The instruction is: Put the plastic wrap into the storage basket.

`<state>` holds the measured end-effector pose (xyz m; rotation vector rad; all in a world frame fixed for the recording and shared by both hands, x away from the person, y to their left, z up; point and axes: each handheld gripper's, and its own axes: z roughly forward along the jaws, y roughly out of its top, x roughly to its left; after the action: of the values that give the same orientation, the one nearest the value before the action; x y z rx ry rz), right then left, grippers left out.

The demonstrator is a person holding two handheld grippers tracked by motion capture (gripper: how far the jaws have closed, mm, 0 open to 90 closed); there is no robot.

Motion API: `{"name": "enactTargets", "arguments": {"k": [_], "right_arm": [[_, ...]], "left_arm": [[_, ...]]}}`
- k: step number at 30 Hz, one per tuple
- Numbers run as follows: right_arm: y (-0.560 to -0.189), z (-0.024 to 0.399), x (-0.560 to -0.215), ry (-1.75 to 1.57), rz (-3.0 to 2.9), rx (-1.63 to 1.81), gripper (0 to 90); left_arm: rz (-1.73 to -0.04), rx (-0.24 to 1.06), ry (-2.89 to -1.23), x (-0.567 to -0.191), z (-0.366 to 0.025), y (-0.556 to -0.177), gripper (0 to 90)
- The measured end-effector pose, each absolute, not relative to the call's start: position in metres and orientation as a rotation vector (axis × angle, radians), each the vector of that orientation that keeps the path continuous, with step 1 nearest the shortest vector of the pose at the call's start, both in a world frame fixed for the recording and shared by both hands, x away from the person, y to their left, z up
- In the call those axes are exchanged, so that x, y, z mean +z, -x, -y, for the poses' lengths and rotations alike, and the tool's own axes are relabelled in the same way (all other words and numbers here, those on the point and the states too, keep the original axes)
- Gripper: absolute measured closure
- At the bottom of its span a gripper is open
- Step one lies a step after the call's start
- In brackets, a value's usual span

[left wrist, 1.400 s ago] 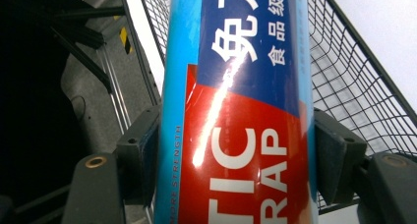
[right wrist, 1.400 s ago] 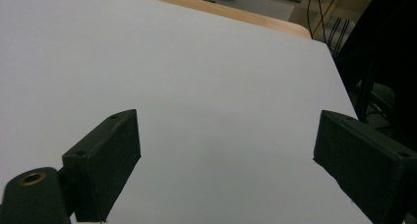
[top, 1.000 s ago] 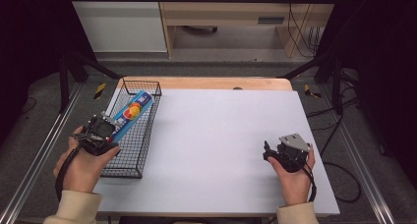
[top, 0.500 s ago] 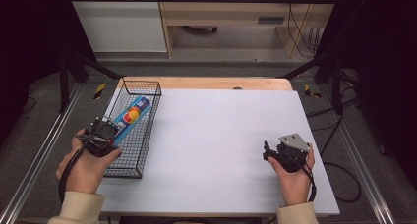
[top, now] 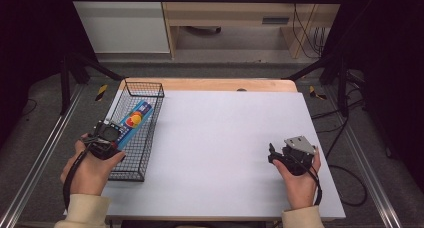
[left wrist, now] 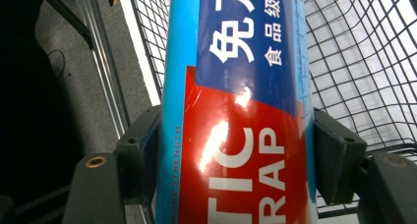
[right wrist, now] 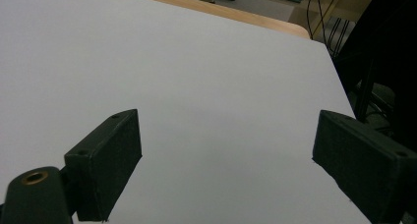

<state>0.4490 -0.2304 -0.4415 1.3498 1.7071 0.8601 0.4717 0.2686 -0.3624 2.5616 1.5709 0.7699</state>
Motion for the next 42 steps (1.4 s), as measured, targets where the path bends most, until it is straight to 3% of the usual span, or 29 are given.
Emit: {"name": "enactTargets", "arguments": {"k": [22, 35, 42], "right_arm": [[-0.449, 0.229, -0.441, -1.345, -1.714, 0.86, 11.6], [-0.45, 0.228, -0.442, -1.347, -1.722, 0.859, 11.6], [-0.45, 0.227, -0.442, -1.341, -1.733, 0.857, 10.6]], "left_arm": [[-1.589, 0.713, -2.677, -0.376, -0.26, -0.481, 31.8], [-1.582, 0.719, -2.66, -0.374, -0.26, -0.482, 30.9], [-1.516, 0.849, -2.517, -0.355, -0.256, -0.466, 16.5]]}}
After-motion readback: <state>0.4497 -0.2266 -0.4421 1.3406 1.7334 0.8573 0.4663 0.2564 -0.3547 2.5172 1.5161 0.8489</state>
